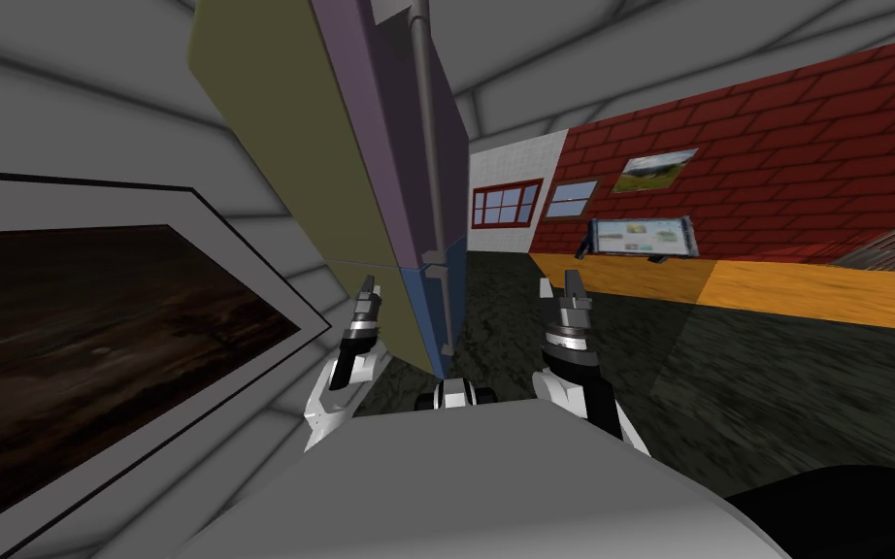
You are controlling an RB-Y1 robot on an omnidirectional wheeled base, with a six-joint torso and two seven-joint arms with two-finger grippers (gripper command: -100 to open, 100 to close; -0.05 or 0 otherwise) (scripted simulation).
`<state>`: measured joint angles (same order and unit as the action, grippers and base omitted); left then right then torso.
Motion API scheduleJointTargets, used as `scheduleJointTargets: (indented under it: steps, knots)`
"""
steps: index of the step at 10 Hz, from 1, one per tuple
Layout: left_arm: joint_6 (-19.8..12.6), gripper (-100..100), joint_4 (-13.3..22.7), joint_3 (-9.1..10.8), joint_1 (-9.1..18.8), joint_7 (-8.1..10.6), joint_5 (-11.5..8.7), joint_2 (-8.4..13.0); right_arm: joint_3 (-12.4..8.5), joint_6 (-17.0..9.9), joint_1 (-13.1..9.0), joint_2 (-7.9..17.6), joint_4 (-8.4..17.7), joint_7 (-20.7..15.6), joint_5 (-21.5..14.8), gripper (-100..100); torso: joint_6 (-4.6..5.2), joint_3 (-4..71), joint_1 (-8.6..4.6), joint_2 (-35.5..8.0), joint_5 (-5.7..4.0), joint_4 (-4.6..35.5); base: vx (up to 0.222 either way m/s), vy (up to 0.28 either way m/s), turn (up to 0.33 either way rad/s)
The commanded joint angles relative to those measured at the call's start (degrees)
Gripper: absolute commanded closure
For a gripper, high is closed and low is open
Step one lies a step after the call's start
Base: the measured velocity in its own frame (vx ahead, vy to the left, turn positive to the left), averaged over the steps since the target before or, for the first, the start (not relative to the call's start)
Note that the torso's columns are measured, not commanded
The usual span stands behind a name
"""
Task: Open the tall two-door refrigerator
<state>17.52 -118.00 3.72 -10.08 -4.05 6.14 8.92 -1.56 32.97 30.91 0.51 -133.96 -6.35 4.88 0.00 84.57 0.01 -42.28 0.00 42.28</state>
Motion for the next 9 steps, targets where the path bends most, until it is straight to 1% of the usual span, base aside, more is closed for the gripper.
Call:
scheduleJointTargets:
  steps: [1,2,3,4,5,6,7,8,9]
  knots:
    - [-1.3,-100,0.8,0.52,3.7,-0.07,-0.2,0.6,0.0,0.0,0.0,0.0,0.0,0.0,0.0,0,0.0,0.0,0.0,0.0,0.0,0.0,-0.016,0.004,-0.001]
    - [-3.7,-100,2.7,1.23,5.8,-0.51,-0.4,1.2,0.0,0.0,0.0,0.0,0.0,0.0,0.0,0,0.0,0.0,-0.03,0.0,-0.01,0.0,-0.034,0.006,0.024]
    - [-3.7,-100,2.7,1.23,7.6,-0.51,-0.4,1.2,0.0,0.0,0.0,0.0,0.0,0.0,0.0,0,0.0,0.0,-0.01,0.0,0.0,0.0,-0.034,0.008,0.018]
    - [-3.7,-100,2.7,1.23,8.4,-0.51,-0.4,1.2,0.0,0.0,0.0,0.0,0.0,0.0,0.0,0,0.0,0.0,0.0,0.0,0.0,0.0,-0.016,0.005,-0.002]
    - [-6.2,-100,4.7,1.98,10.6,-0.98,-0.5,1.8,0.0,0.0,0.0,0.0,0.0,0.0,0.0,0,0.0,0.0,-0.02,0.0,0.0,0.0,-0.037,0.009,0.028]
    - [-6.2,-100,4.7,1.98,12.3,-0.98,-0.5,1.8,0.0,0.0,0.0,0.0,0.0,0.0,0.0,0,0.0,0.0,0.0,0.0,0.0,0.0,-0.037,0.009,0.016]
    - [-6.2,-100,4.7,1.98,13.4,-0.98,-0.5,1.8,0.0,0.0,0.0,0.0,0.0,0.0,0.0,0,0.0,0.0,0.0,0.0,0.0,0.0,-0.017,0.007,-0.002]
    - [-8.9,-100,6.7,2.76,15.7,-1.47,-0.7,2.3,0.0,0.0,0.0,0.0,0.0,0.0,0.0,0,0.0,0.0,-0.02,0.0,-0.01,0.0,-0.038,0.011,0.032]
    - [-8.9,-100,6.7,2.76,17.4,-1.47,-0.7,2.3,0.0,0.0,0.0,0.0,0.0,0.0,0.0,0,-0.01,0.0,0.01,0.0,0.0,0.0,-0.038,0.007,0.018]
